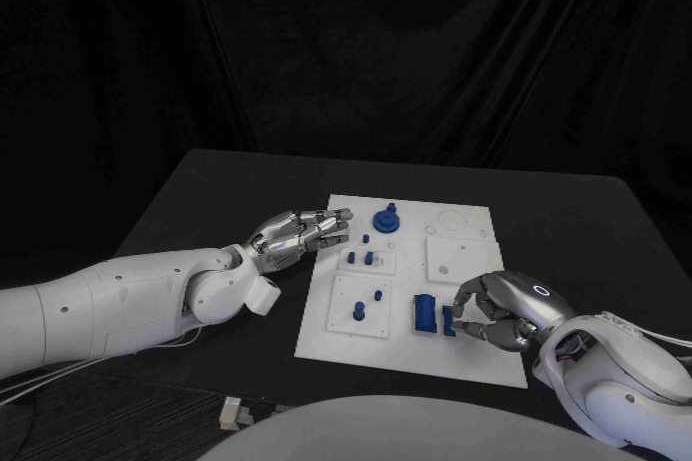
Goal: Assemble the parts on the task board
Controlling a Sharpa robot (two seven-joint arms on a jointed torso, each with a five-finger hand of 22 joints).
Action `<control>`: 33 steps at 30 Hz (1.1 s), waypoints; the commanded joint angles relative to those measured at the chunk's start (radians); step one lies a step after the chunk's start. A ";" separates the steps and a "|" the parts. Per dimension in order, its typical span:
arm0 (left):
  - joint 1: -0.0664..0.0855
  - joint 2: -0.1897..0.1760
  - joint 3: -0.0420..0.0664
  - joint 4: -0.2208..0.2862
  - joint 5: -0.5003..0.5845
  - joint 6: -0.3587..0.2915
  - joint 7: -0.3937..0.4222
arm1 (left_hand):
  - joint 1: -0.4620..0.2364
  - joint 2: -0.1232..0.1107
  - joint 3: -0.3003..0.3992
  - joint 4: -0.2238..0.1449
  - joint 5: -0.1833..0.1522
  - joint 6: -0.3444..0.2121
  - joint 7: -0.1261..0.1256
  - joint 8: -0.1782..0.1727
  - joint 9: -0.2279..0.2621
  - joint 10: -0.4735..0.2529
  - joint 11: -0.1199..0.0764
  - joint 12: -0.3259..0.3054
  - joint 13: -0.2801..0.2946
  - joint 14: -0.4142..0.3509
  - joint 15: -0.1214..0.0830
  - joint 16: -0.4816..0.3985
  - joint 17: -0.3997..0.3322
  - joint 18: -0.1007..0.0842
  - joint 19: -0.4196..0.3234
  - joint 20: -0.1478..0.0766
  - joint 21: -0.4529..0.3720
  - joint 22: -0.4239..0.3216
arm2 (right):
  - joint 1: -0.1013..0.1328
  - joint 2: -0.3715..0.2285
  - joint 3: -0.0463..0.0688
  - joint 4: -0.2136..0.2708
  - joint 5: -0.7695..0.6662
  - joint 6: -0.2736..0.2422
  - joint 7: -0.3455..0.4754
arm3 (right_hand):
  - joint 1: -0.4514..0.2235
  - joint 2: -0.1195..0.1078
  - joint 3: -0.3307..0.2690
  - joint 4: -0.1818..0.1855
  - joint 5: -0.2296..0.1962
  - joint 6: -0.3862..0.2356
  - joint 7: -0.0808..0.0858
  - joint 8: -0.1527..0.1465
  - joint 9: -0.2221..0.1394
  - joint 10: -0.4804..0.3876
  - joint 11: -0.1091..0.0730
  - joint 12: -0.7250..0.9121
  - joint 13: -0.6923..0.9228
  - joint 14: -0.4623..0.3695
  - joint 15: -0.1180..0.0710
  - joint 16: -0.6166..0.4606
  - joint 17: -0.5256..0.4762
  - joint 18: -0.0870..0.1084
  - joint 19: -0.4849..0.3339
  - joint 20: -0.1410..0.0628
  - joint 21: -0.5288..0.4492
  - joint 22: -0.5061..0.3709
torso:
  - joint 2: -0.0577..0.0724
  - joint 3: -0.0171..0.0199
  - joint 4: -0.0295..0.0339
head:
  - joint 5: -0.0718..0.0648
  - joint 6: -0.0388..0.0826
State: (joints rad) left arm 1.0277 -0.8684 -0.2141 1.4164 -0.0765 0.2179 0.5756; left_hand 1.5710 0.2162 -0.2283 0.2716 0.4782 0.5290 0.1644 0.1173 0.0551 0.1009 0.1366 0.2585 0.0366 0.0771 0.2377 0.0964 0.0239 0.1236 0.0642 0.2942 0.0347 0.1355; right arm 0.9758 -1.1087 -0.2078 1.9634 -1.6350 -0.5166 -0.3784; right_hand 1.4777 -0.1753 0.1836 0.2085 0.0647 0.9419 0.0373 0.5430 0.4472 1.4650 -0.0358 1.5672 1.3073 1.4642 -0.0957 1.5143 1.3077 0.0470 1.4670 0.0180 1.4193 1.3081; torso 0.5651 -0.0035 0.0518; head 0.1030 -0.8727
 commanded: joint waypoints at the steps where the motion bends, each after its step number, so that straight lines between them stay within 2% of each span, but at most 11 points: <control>1: -0.001 0.003 0.001 0.001 0.002 0.003 0.021 | 0.008 0.000 0.007 0.001 0.006 0.007 -0.002 0.004 0.002 0.001 0.005 0.003 0.002 0.001 0.006 0.005 0.001 -0.008 0.006 0.000 0.006 0.000 | -0.008 0.004 0.000 -0.004 -0.078 0.047 -0.004 | 0.004 -0.012 -0.001 0.008 -0.007 0.006 -0.004 0.008 0.005 0.106 -0.002 0.004 0.264 0.079 -0.008 0.004 0.116 -0.011 0.040 -0.008 0.003 0.215 | 0.000 -0.0004 -0.0002 | 0.000 0.000; 10: -0.001 0.004 0.001 0.000 0.002 0.005 0.019 | 0.008 0.000 0.007 0.001 0.007 0.008 -0.002 0.004 0.002 0.001 0.005 0.002 0.001 0.001 0.006 0.005 0.001 -0.008 0.005 0.000 0.006 -0.002 | -0.017 0.022 0.000 -0.021 -0.085 0.065 -0.019 | 0.007 -0.019 -0.005 0.027 -0.013 0.002 -0.006 0.028 0.019 0.106 -0.003 0.004 0.264 0.079 -0.009 0.005 0.119 -0.011 0.039 -0.009 0.003 0.215 | 0.000 -0.0004 0.0005 | -0.002 0.000; 13: -0.001 0.005 0.001 0.000 0.002 0.005 0.019 | 0.008 0.000 0.007 0.001 0.007 0.008 -0.001 0.004 0.002 0.000 0.005 0.002 0.001 0.001 0.006 0.005 0.001 -0.008 0.005 0.001 0.006 -0.003 | -0.018 0.030 0.000 -0.029 -0.085 0.071 -0.025 | 0.032 -0.015 0.004 0.027 0.006 -0.005 -0.007 0.040 0.027 0.106 -0.004 0.004 0.264 0.079 -0.010 0.004 0.118 -0.010 0.039 -0.010 0.002 0.215 | 0.000 -0.0004 0.0004 | -0.003 0.000; 24: -0.001 0.006 0.001 -0.001 0.002 0.007 0.017 | 0.008 0.000 0.008 0.001 0.007 0.009 -0.001 0.004 0.002 0.001 0.006 0.002 0.001 0.001 0.006 0.005 0.001 -0.008 0.004 0.001 0.005 -0.004 | -0.021 0.044 0.000 -0.045 -0.086 0.070 -0.041 | 0.051 -0.013 0.011 0.029 0.029 -0.003 -0.007 0.059 0.039 0.106 -0.003 0.004 0.264 0.079 -0.010 0.003 0.117 -0.010 0.037 -0.010 -0.001 0.214 | -0.001 -0.0004 0.0008 | -0.002 0.000; 27: -0.001 0.007 0.001 -0.001 0.002 0.008 0.016 | 0.008 0.000 0.008 0.001 0.007 0.008 -0.001 0.004 0.002 0.001 0.006 0.002 0.001 0.001 0.007 0.005 0.001 -0.008 0.004 0.001 0.005 -0.005 | -0.021 0.047 0.000 -0.048 -0.086 0.065 -0.045 | 0.059 -0.009 0.016 0.030 0.027 0.005 -0.009 0.075 0.050 0.106 -0.005 0.004 0.264 0.079 -0.010 0.004 0.118 -0.010 0.037 -0.010 -0.001 0.213 | 0.000 -0.0004 0.0011 | -0.001 0.000; 29: -0.001 0.007 0.001 -0.001 0.002 0.009 0.015 | 0.008 0.000 0.008 0.001 0.007 0.008 -0.001 0.004 0.002 0.001 0.006 0.002 0.001 0.001 0.007 0.005 0.001 -0.008 0.004 0.001 0.005 -0.005 | -0.022 0.048 0.000 -0.050 -0.086 0.061 -0.047 | 0.062 -0.007 0.018 0.032 0.009 0.007 -0.011 0.092 0.062 0.106 -0.005 0.004 0.264 0.080 -0.010 0.004 0.120 -0.010 0.037 -0.010 -0.001 0.214 | 0.000 -0.0003 0.0011 | -0.002 0.000; 33: -0.001 0.008 0.001 -0.002 0.002 0.009 0.013 | 0.008 0.000 0.008 0.001 0.007 0.008 -0.001 0.004 0.002 0.001 0.006 0.002 0.001 0.001 0.007 0.005 0.001 -0.008 0.004 0.001 0.005 -0.005 | -0.022 0.052 0.000 -0.054 -0.086 0.056 -0.052 | 0.058 -0.009 0.012 0.046 -0.015 0.006 -0.018 0.141 0.099 0.106 -0.010 0.004 0.264 0.080 -0.013 0.004 0.122 -0.010 0.036 -0.012 -0.001 0.213 | 0.000 -0.0004 0.0009 | -0.002 0.000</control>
State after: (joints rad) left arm 1.0276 -0.8624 -0.2141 1.4130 -0.0765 0.2190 0.5749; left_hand 1.5710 0.2162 -0.2256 0.2745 0.4782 0.5290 0.1644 0.1173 0.0558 0.1008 0.1365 0.2585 0.0367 0.0772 0.2377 0.0965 0.0236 0.1236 0.0654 0.2929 0.0344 0.1311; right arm 0.9562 -1.0578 -0.2077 1.9124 -1.7099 -0.4554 -0.3995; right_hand 1.5291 -0.1838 0.1942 0.2475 0.0533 0.9465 0.0254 0.6761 0.5396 1.4660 -0.0368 1.5673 1.3078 1.4658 -0.1012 1.5143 1.3075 0.0471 1.4654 0.0125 1.4193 1.3077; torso 0.5647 -0.0038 0.0527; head 0.1003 -0.8727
